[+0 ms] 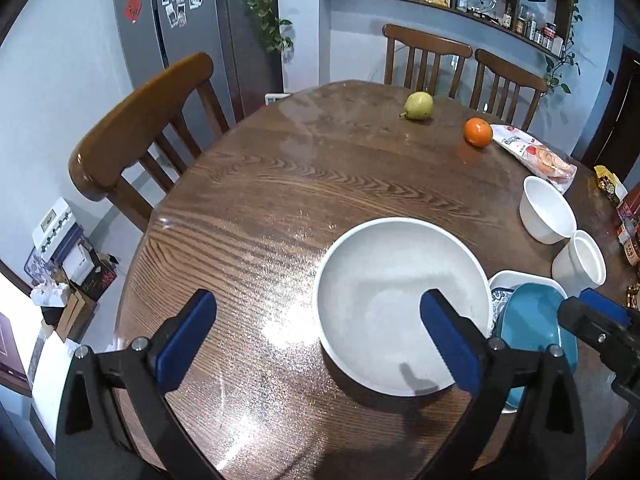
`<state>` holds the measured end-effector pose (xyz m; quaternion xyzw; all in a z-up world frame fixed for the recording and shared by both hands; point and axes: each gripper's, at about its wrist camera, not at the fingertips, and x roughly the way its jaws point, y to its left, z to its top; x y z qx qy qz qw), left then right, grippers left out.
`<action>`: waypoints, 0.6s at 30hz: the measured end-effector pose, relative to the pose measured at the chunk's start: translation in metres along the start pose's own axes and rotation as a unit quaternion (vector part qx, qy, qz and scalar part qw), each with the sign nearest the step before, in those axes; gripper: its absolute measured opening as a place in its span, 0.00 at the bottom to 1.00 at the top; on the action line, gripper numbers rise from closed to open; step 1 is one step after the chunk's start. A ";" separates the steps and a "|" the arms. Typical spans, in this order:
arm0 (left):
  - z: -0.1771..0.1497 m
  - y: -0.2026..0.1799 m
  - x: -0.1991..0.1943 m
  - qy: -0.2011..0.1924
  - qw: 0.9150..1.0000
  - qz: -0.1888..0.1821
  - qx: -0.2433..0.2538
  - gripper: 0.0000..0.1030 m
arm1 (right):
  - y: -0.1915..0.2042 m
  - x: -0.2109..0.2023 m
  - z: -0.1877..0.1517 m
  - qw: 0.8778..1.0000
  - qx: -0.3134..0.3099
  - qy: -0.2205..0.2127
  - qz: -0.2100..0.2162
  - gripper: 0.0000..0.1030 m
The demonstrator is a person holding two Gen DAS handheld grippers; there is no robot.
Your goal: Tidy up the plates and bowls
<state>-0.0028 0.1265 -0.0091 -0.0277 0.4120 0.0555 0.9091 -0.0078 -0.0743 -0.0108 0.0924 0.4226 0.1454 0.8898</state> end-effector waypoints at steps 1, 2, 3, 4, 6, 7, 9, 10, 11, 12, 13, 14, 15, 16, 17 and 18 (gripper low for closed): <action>0.000 0.000 -0.001 -0.002 1.000 0.002 0.000 0.99 | -0.001 -0.001 0.000 1.000 0.002 -0.002 -0.002 0.68; 0.000 -0.001 -0.001 -0.004 1.000 0.003 0.000 0.99 | -0.003 -0.002 0.000 1.000 0.002 -0.004 -0.003 0.68; 0.001 -0.001 -0.002 -0.004 1.000 0.004 0.001 0.99 | -0.004 -0.003 0.001 1.000 0.002 -0.005 -0.005 0.68; 0.001 -0.002 -0.002 -0.004 1.000 0.004 0.003 0.99 | -0.006 -0.004 0.001 1.000 0.002 -0.006 -0.008 0.68; 0.001 -0.005 -0.003 -0.004 1.000 0.002 0.005 0.99 | -0.009 -0.007 0.002 1.000 0.004 -0.009 -0.010 0.68; 0.001 -0.007 -0.003 -0.004 1.000 0.001 0.008 0.99 | -0.011 -0.008 0.002 1.000 0.005 -0.010 -0.011 0.68; 0.001 -0.011 -0.004 -0.004 1.000 0.000 0.013 0.99 | -0.014 -0.011 0.003 1.000 0.007 -0.013 -0.012 0.68; 0.001 -0.014 -0.004 -0.005 1.000 0.000 0.017 0.99 | -0.016 -0.012 0.002 1.000 0.008 -0.014 -0.011 0.68; 0.001 -0.015 -0.004 -0.005 1.000 0.001 0.020 0.99 | -0.017 -0.012 0.002 1.000 0.009 -0.015 -0.011 0.68; 0.001 -0.017 -0.005 -0.005 1.000 0.001 0.023 0.99 | -0.019 -0.014 0.002 1.000 0.012 -0.016 -0.011 0.68; 0.001 -0.020 -0.005 -0.005 1.000 0.001 0.027 0.99 | -0.021 -0.015 0.002 1.000 0.013 -0.016 -0.011 0.68; 0.001 -0.023 -0.005 -0.006 0.999 0.001 0.032 0.99 | -0.024 -0.016 0.002 1.000 0.014 -0.017 -0.010 0.68; 0.001 -0.025 -0.006 -0.007 0.999 0.002 0.035 0.99 | -0.026 -0.017 0.002 1.000 0.015 -0.018 -0.010 0.68; 0.001 -0.029 -0.007 -0.008 0.999 0.001 0.039 0.99 | -0.028 -0.019 0.001 1.000 0.017 -0.019 -0.011 0.68; 0.001 -0.032 -0.007 -0.009 0.999 -0.001 0.042 0.99 | -0.030 -0.020 0.001 1.000 0.019 -0.020 -0.012 0.68; 0.001 -0.035 -0.008 -0.011 0.999 -0.002 0.046 0.99 | -0.033 -0.022 0.000 0.999 0.022 -0.022 -0.013 0.68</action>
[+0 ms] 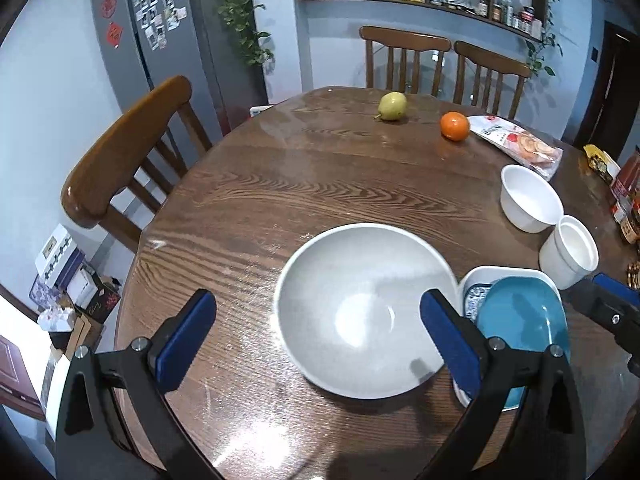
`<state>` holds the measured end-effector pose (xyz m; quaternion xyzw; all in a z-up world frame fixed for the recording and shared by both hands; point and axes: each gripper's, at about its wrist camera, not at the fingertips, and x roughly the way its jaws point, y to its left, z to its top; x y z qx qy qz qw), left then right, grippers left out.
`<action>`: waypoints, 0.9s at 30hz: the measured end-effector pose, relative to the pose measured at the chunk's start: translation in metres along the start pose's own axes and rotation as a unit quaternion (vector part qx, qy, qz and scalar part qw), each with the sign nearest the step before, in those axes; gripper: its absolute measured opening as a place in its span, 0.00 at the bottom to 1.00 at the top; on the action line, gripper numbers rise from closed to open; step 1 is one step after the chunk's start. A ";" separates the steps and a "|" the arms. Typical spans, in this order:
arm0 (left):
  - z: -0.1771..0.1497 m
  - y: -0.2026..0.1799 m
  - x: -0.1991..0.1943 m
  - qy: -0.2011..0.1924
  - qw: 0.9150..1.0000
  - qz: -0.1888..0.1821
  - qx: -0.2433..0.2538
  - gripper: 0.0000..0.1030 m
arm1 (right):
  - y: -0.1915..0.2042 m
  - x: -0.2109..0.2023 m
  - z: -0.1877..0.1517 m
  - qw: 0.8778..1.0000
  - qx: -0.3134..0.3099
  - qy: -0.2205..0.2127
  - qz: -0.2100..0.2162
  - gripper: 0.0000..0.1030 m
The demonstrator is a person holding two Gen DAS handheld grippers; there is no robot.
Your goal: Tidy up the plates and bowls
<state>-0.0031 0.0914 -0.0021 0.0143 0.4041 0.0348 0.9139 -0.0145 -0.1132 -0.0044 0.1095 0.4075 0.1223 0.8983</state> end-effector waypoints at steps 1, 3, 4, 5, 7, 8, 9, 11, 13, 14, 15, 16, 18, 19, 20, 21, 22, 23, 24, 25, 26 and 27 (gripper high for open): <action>0.001 -0.004 -0.001 -0.002 1.000 -0.002 0.005 0.99 | -0.003 -0.002 0.000 1.000 0.002 -0.001 -0.001 0.68; 0.001 -0.011 -0.002 -0.004 1.000 -0.003 0.012 0.99 | -0.009 -0.005 0.000 1.000 0.007 -0.004 -0.004 0.68; 0.001 -0.015 -0.003 -0.006 1.000 -0.005 0.017 0.99 | -0.013 -0.007 0.000 1.000 0.010 -0.007 -0.005 0.68; 0.002 -0.018 -0.003 -0.006 1.000 -0.006 0.021 0.99 | -0.017 -0.009 0.001 1.000 0.013 -0.009 -0.006 0.68; 0.003 -0.025 -0.004 -0.008 1.000 -0.008 0.027 0.99 | -0.024 -0.014 0.001 1.000 0.020 -0.013 -0.010 0.68; 0.003 -0.028 -0.005 -0.009 0.999 -0.010 0.029 0.99 | -0.027 -0.016 0.001 1.000 0.022 -0.015 -0.012 0.68; 0.003 -0.031 -0.006 -0.009 0.999 -0.011 0.033 0.99 | -0.032 -0.019 0.000 0.999 0.027 -0.018 -0.016 0.68; 0.004 -0.038 -0.007 -0.010 0.999 -0.014 0.039 0.99 | -0.040 -0.024 0.000 0.999 0.034 -0.022 -0.021 0.68; 0.004 -0.046 -0.008 -0.010 0.999 -0.019 0.046 0.99 | -0.048 -0.030 0.000 0.998 0.042 -0.026 -0.028 0.68; 0.005 -0.049 -0.009 -0.010 0.999 -0.021 0.048 0.99 | -0.053 -0.032 0.000 0.998 0.043 -0.027 -0.031 0.68; 0.006 -0.053 -0.010 -0.011 0.998 -0.024 0.051 0.99 | -0.057 -0.036 0.000 0.998 0.045 -0.030 -0.036 0.68; 0.007 -0.057 -0.012 -0.013 0.998 -0.026 0.054 0.99 | -0.060 -0.039 0.000 0.998 0.045 -0.032 -0.039 0.68; 0.010 -0.066 -0.015 -0.019 0.997 -0.032 0.062 0.99 | -0.069 -0.049 0.002 0.997 0.047 -0.041 -0.050 0.68; 0.011 -0.069 -0.017 -0.021 0.997 -0.034 0.064 0.99 | -0.074 -0.053 0.004 0.996 0.047 -0.044 -0.054 0.68; 0.013 -0.073 -0.018 -0.023 0.997 -0.038 0.066 0.99 | -0.077 -0.057 0.006 0.996 0.047 -0.048 -0.059 0.68; 0.017 -0.079 -0.020 -0.027 0.996 -0.044 0.068 0.99 | -0.081 -0.062 0.007 0.996 0.048 -0.052 -0.063 0.68; 0.019 -0.082 -0.022 -0.029 0.996 -0.048 0.070 0.99 | -0.085 -0.069 0.010 0.995 0.047 -0.058 -0.069 0.68; 0.022 -0.087 -0.024 -0.032 0.996 -0.053 0.072 0.99 | -0.088 -0.074 0.012 0.994 0.046 -0.063 -0.074 0.68; 0.025 -0.091 -0.027 -0.036 0.995 -0.056 0.073 0.99 | -0.091 -0.080 0.016 0.994 0.045 -0.068 -0.078 0.68; 0.027 -0.094 -0.028 -0.039 0.995 -0.059 0.075 0.99 | -0.094 -0.084 0.019 0.993 0.044 -0.073 -0.081 0.68; 0.029 -0.098 -0.030 -0.042 0.994 -0.061 0.076 0.99 | -0.096 -0.088 0.022 0.993 0.043 -0.078 -0.083 0.68; 0.031 -0.100 -0.031 -0.045 0.994 -0.062 0.077 0.99 | -0.097 -0.091 0.026 0.992 0.041 -0.081 -0.085 0.68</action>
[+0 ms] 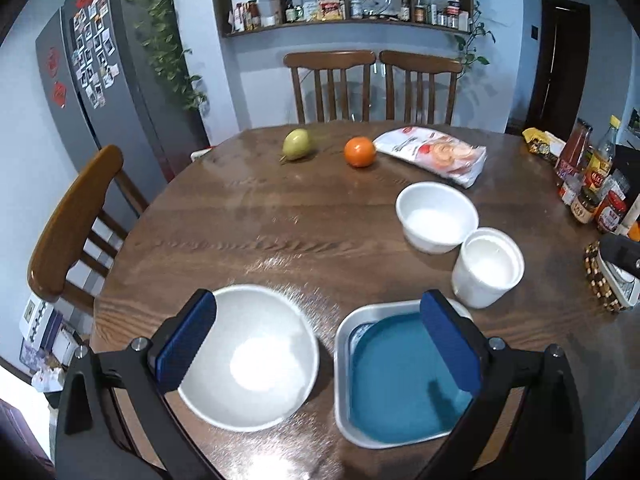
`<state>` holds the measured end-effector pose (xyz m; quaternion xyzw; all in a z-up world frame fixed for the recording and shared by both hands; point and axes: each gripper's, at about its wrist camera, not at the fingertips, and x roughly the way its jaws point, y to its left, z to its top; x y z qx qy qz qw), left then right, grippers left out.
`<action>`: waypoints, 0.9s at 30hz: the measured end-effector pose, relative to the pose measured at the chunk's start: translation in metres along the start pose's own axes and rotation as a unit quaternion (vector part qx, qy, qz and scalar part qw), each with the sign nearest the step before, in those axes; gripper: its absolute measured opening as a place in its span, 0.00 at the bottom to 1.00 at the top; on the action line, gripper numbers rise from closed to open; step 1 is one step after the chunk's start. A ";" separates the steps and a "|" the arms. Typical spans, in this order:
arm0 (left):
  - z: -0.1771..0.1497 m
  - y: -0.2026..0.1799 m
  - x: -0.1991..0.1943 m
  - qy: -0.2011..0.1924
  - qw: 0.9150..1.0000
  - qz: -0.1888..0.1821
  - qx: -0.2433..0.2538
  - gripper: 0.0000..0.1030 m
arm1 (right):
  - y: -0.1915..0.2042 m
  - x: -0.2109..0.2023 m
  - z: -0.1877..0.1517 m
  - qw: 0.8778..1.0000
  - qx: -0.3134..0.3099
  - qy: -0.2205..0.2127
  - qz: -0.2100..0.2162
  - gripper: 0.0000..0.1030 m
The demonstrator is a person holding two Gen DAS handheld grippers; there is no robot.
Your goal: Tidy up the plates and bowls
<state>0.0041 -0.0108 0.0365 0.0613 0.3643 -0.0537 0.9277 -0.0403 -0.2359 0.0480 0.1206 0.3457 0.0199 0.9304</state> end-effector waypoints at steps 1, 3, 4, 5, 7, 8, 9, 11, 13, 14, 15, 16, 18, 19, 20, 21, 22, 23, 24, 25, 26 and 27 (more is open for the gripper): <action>0.005 -0.004 -0.002 -0.005 1.000 -0.004 0.001 0.99 | -0.001 -0.005 0.006 1.000 -0.004 -0.007 -0.003 0.68; 0.014 -0.010 -0.005 -0.015 1.000 -0.008 0.005 0.99 | -0.003 -0.011 0.016 1.000 -0.014 -0.018 -0.005 0.68; 0.018 -0.013 -0.008 -0.022 1.000 -0.008 0.007 0.99 | -0.003 -0.013 0.020 1.000 -0.017 -0.023 -0.006 0.68; 0.021 -0.013 -0.009 -0.028 1.000 -0.007 0.008 0.99 | -0.004 -0.016 0.026 0.999 -0.020 -0.029 -0.007 0.68; 0.032 -0.017 -0.013 -0.041 0.999 -0.009 0.009 0.99 | -0.006 -0.021 0.037 0.999 -0.023 -0.039 -0.006 0.68; 0.037 -0.018 -0.015 -0.045 0.999 -0.011 0.007 0.99 | -0.007 -0.022 0.042 0.999 -0.024 -0.042 -0.004 0.68; 0.040 -0.017 -0.015 -0.047 0.999 -0.013 0.005 0.99 | -0.007 -0.024 0.047 0.999 -0.026 -0.047 -0.001 0.68; 0.051 -0.019 -0.016 -0.051 0.999 -0.017 0.000 0.99 | -0.006 -0.023 0.055 0.998 -0.029 -0.053 0.002 0.68; 0.058 -0.021 -0.016 -0.057 0.998 -0.018 -0.001 0.99 | -0.006 -0.021 0.064 0.998 -0.032 -0.056 0.005 0.68; 0.062 -0.022 -0.016 -0.059 0.998 -0.018 0.000 0.99 | -0.006 -0.019 0.066 0.998 -0.032 -0.056 0.006 0.68; 0.067 -0.025 -0.015 -0.062 0.998 -0.018 0.000 0.99 | -0.006 -0.016 0.071 0.998 -0.033 -0.056 0.007 0.68; 0.069 -0.025 -0.014 -0.064 0.998 -0.018 0.001 0.99 | -0.006 -0.014 0.073 0.998 -0.033 -0.056 0.008 0.68; 0.074 -0.027 -0.009 -0.065 0.998 -0.018 0.001 0.99 | -0.006 -0.007 0.079 0.998 -0.033 -0.053 0.009 0.68; 0.076 -0.028 -0.006 -0.063 0.998 -0.018 0.000 0.99 | -0.006 -0.001 0.082 0.998 -0.034 -0.050 0.011 0.68; 0.078 -0.029 -0.002 -0.060 0.998 -0.019 0.000 0.99 | -0.006 0.003 0.084 0.998 -0.034 -0.047 0.011 0.68; 0.079 -0.030 0.003 -0.056 0.998 -0.019 0.000 0.99 | -0.006 0.010 0.086 0.998 -0.035 -0.041 0.010 0.68; 0.080 -0.031 0.008 -0.053 0.998 -0.018 0.000 0.99 | -0.006 0.015 0.086 0.999 -0.035 -0.037 0.010 0.68; 0.081 -0.031 0.013 -0.048 0.999 -0.017 0.000 0.99 | -0.006 0.020 0.087 0.999 -0.036 -0.032 0.011 0.68; 0.082 -0.032 0.018 -0.043 0.999 -0.017 0.000 0.99 | -0.006 0.025 0.088 0.999 -0.036 -0.027 0.012 0.68; 0.082 -0.032 0.024 -0.037 0.999 -0.017 0.000 0.99 | -0.007 0.031 0.088 0.999 -0.036 -0.021 0.013 0.68; 0.082 -0.032 0.028 -0.033 0.999 -0.016 -0.001 0.99 | -0.008 0.039 0.089 0.999 -0.035 -0.013 0.014 0.68; 0.081 -0.031 0.033 -0.028 1.000 -0.013 -0.001 0.99 | -0.009 0.043 0.088 0.999 -0.033 -0.008 0.014 0.68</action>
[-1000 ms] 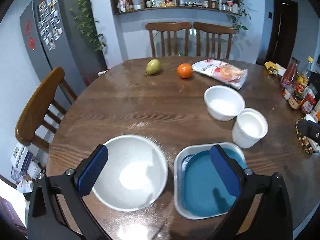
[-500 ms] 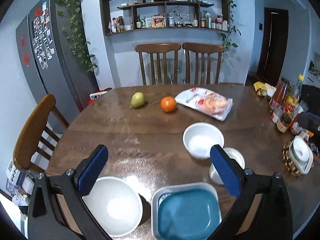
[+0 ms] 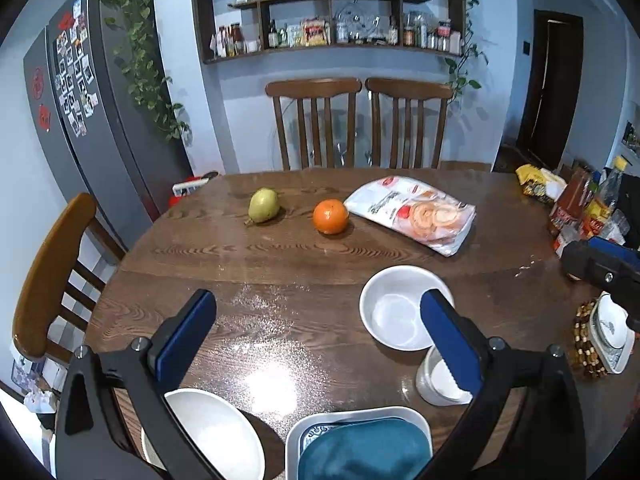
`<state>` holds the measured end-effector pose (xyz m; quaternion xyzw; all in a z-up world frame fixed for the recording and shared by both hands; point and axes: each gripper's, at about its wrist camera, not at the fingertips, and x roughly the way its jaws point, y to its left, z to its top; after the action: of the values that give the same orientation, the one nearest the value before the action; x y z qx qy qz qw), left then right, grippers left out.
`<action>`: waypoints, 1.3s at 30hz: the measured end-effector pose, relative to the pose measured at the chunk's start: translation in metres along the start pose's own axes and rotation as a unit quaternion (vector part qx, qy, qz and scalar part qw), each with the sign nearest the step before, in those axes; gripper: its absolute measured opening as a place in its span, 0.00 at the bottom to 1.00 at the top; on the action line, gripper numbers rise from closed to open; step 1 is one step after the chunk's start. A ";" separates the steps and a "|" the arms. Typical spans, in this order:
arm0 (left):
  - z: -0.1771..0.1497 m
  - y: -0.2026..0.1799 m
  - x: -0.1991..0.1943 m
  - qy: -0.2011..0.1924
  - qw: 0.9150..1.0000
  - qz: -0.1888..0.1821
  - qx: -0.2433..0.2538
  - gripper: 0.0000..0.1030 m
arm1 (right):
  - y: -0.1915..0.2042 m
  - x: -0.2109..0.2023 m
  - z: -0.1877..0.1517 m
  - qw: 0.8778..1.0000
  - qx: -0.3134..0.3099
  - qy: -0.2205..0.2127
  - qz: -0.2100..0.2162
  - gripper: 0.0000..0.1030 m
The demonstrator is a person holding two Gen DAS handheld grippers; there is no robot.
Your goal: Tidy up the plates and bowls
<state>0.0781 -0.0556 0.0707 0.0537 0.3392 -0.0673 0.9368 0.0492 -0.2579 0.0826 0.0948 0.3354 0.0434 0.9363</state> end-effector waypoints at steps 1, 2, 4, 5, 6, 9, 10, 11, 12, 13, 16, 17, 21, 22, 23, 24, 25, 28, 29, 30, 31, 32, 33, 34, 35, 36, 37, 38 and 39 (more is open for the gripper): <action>-0.001 0.001 0.006 0.006 1.000 0.001 -0.001 0.99 | -0.002 0.008 -0.001 1.000 0.002 0.008 0.000 0.68; -0.002 0.002 0.013 0.014 1.000 0.003 -0.002 0.99 | -0.003 0.014 -0.001 1.000 0.003 0.014 0.002 0.68; -0.005 0.003 0.023 0.025 1.000 0.006 -0.004 0.99 | -0.006 0.025 -0.003 1.000 0.007 0.026 0.004 0.68; -0.007 0.003 0.028 0.031 0.999 0.007 -0.004 0.99 | -0.007 0.030 -0.005 0.999 0.009 0.032 0.005 0.68; -0.008 0.003 0.035 0.039 0.999 0.007 -0.003 0.99 | -0.009 0.036 -0.006 0.999 0.013 0.040 0.008 0.68; -0.012 0.003 0.051 0.058 0.998 0.007 0.001 0.99 | -0.012 0.052 -0.008 0.998 0.016 0.057 0.008 0.68; -0.013 0.002 0.056 0.063 0.998 0.006 0.002 0.99 | -0.014 0.058 -0.009 0.998 0.016 0.064 0.008 0.68; -0.015 0.001 0.063 0.071 0.997 0.004 0.003 0.99 | -0.015 0.064 -0.010 0.997 0.016 0.070 0.009 0.68; -0.016 -0.001 0.070 0.079 0.997 0.003 0.003 0.99 | -0.016 0.069 -0.011 0.997 0.017 0.077 0.009 0.68; -0.017 -0.002 0.075 0.085 0.996 0.002 0.004 0.99 | -0.017 0.075 -0.012 0.996 0.019 0.083 0.010 0.68; -0.022 -0.007 0.089 0.101 0.995 -0.002 0.008 0.98 | -0.020 0.093 -0.017 0.994 0.022 0.103 0.014 0.68; -0.023 -0.009 0.093 0.106 0.994 -0.005 0.010 0.98 | -0.021 0.098 -0.018 0.994 0.022 0.109 0.015 0.68; -0.027 -0.016 0.107 0.118 0.993 -0.011 0.019 0.98 | -0.024 0.116 -0.024 0.991 0.026 0.129 0.018 0.68; -0.028 -0.017 0.109 0.120 0.993 -0.012 0.019 0.98 | -0.026 0.121 -0.025 0.991 0.027 0.133 0.018 0.68; -0.028 -0.019 0.112 0.122 0.992 -0.013 0.020 0.97 | -0.027 0.124 -0.025 0.990 0.027 0.135 0.018 0.68; -0.029 -0.020 0.114 0.124 0.992 -0.015 0.020 0.97 | -0.028 0.127 -0.026 0.990 0.027 0.138 0.019 0.68; -0.028 -0.021 0.117 0.125 0.992 -0.016 0.021 0.96 | -0.029 0.130 -0.027 0.989 0.028 0.141 0.019 0.68; -0.029 -0.024 0.124 0.132 0.991 -0.020 0.022 0.94 | -0.031 0.140 -0.030 0.988 0.028 0.151 0.021 0.68; -0.030 -0.025 0.127 0.135 0.990 -0.022 0.023 0.93 | -0.031 0.142 -0.031 0.988 0.028 0.153 0.022 0.68; -0.031 -0.026 0.129 0.137 0.990 -0.023 0.023 0.92 | -0.032 0.144 -0.032 0.987 0.030 0.155 0.023 0.68; -0.032 -0.027 0.131 0.140 0.990 -0.025 0.022 0.91 | -0.032 0.146 -0.032 0.987 0.031 0.157 0.025 0.68; -0.032 -0.027 0.133 0.142 0.989 -0.027 0.023 0.90 | -0.033 0.148 -0.033 0.986 0.032 0.159 0.026 0.68; -0.033 -0.028 0.135 0.145 0.989 -0.029 0.023 0.89 | -0.033 0.149 -0.034 0.986 0.033 0.160 0.027 0.68; -0.033 -0.029 0.137 0.147 0.988 -0.031 0.024 0.88 | -0.034 0.151 -0.035 0.986 0.034 0.162 0.028 0.68; -0.033 -0.030 0.138 0.149 0.988 -0.034 0.025 0.86 | -0.035 0.153 -0.035 0.986 0.035 0.163 0.029 0.68; -0.034 -0.031 0.140 0.151 0.988 -0.036 0.026 0.83 | -0.036 0.154 -0.036 0.985 0.036 0.165 0.029 0.68; -0.034 -0.032 0.141 0.152 0.987 -0.038 0.027 0.81 | -0.037 0.156 -0.035 0.985 0.036 0.166 0.029 0.68; -0.034 -0.033 0.141 0.152 0.987 -0.041 0.028 0.78 | -0.037 0.157 -0.036 0.985 0.037 0.167 0.030 0.68; -0.034 -0.034 0.143 0.153 0.987 -0.042 0.029 0.74 | -0.039 0.159 -0.036 0.985 0.039 0.168 0.031 0.68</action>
<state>0.1597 -0.0965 -0.0487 0.0766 0.4786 -0.1076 0.8681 0.1495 -0.2672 -0.0512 0.1334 0.4863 0.0745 0.8603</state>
